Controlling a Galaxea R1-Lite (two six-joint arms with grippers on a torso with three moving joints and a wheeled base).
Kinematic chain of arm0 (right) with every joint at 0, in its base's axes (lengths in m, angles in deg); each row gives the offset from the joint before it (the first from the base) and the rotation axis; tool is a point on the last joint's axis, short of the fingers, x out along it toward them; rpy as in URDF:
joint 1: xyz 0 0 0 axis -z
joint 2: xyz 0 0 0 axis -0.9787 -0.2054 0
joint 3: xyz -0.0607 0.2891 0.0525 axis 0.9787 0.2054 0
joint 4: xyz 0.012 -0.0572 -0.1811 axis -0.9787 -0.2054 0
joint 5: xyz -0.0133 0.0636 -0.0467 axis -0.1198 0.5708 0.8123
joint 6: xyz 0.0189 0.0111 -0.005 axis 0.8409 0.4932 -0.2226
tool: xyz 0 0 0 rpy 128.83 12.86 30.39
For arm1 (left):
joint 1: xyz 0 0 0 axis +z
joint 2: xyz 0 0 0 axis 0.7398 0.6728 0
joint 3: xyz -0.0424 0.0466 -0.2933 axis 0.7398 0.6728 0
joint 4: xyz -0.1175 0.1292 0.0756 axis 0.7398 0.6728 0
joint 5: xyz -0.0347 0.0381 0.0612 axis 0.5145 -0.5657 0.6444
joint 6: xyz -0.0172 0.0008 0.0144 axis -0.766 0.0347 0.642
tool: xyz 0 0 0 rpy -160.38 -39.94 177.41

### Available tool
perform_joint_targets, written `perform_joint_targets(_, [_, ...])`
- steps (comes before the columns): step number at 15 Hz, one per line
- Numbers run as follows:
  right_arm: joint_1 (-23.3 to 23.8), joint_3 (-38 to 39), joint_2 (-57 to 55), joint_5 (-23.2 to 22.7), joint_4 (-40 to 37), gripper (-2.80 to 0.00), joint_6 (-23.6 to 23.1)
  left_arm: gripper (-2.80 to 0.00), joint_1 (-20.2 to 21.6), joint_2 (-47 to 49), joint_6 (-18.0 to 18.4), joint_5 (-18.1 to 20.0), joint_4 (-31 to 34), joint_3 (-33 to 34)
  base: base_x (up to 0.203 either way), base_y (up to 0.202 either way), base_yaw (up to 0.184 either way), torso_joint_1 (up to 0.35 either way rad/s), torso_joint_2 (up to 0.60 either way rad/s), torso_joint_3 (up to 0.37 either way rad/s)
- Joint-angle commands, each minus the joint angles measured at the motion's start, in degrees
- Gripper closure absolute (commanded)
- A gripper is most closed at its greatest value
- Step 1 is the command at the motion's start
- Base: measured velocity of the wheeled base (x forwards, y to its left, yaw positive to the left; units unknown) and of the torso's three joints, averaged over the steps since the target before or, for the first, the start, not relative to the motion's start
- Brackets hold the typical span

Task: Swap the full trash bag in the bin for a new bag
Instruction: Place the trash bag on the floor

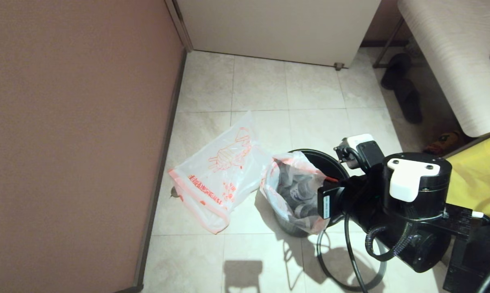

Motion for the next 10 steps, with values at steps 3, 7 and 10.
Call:
perform_joint_targets(3, [-0.71, 1.63, 5.52, 0.2, -2.39, 0.0, 0.04, 0.0, 0.02, 0.04, -0.03, 0.0, -0.02, 0.0, 0.0, 0.0, 0.0, 0.0, 0.0, 0.0])
perform_joint_targets(7, [-3.91, 6.19, 7.8, 0.53, -4.76, 0.0, -0.13, 0.0, 0.02, 0.04, -0.11, 0.0, -0.02, 0.0, 0.0, 0.0, 0.0, 0.0, 0.0, 0.0])
perform_joint_targets(10, [-5.46, 4.9, 10.08, 1.22, -5.65, 0.0, -0.9, 0.0, 0.02, 0.04, -0.07, 0.0, -0.02, 0.0, 0.0, 0.0, 0.0, 0.0, 0.0, 0.0])
